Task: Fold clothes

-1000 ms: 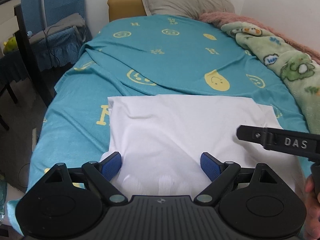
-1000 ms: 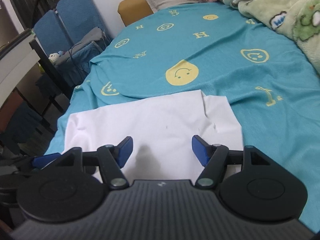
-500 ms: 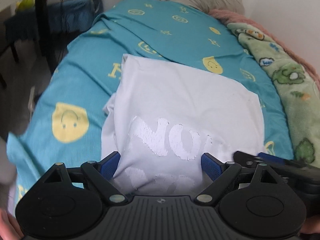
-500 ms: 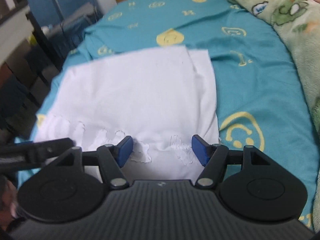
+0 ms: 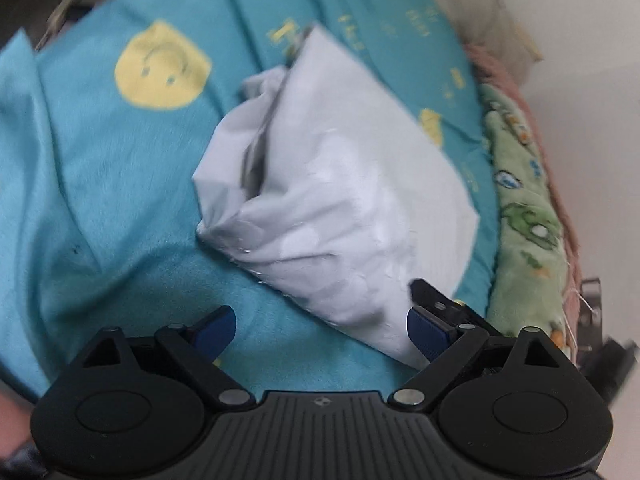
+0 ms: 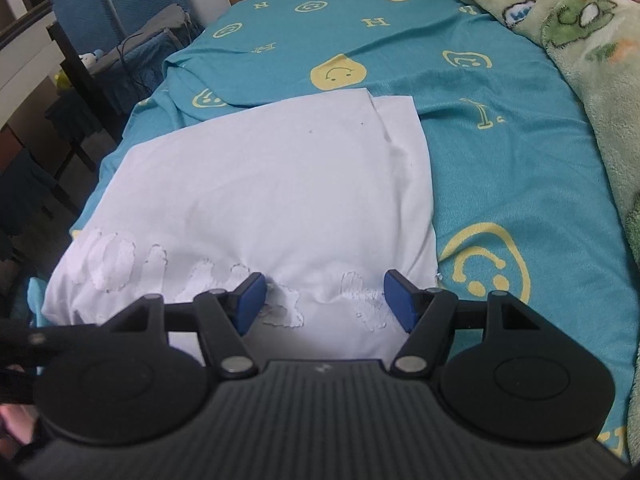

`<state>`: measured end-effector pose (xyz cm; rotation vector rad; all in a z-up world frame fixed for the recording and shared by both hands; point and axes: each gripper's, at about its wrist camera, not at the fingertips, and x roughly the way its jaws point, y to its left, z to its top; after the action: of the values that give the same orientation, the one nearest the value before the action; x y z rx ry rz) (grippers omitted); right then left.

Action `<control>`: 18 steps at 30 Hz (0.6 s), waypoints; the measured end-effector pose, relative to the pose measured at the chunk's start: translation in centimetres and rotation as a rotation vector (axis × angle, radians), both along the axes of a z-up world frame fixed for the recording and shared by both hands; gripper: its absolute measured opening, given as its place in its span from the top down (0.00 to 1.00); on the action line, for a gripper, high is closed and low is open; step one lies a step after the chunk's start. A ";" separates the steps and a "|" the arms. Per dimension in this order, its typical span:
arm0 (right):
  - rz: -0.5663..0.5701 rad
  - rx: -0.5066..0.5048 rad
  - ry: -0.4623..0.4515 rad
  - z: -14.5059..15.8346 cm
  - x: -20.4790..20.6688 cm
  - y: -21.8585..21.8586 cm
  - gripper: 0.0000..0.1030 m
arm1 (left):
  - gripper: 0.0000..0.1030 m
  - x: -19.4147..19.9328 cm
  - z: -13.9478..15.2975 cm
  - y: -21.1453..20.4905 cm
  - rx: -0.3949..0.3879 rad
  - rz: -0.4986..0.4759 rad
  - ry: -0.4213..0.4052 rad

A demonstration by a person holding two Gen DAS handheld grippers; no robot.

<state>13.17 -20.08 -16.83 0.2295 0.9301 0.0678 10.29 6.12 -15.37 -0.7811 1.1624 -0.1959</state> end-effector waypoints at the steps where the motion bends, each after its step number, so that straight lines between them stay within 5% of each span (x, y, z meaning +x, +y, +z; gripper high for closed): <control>1: -0.001 0.002 0.000 0.0 0.0 0.0 0.35 | 0.10 0.4 -0.3 0.2 -0.012 0.025 -0.002; 9: 0.001 -0.003 -0.001 -0.1 0.1 0.0 0.34 | 0.13 1.8 -2.5 1.7 -0.154 0.174 -0.008; 14: -0.015 0.023 -0.003 0.4 0.0 -0.5 0.34 | 0.36 1.5 -2.4 1.7 -0.119 0.185 -0.018; 18: -0.106 0.206 -0.035 2.4 -1.1 -2.9 0.33 | 0.48 1.4 -2.3 1.7 -0.089 0.174 -0.030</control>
<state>12.04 -23.02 -14.48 0.4668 0.8750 0.0697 11.68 7.82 -17.62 -0.9505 1.0569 -0.1152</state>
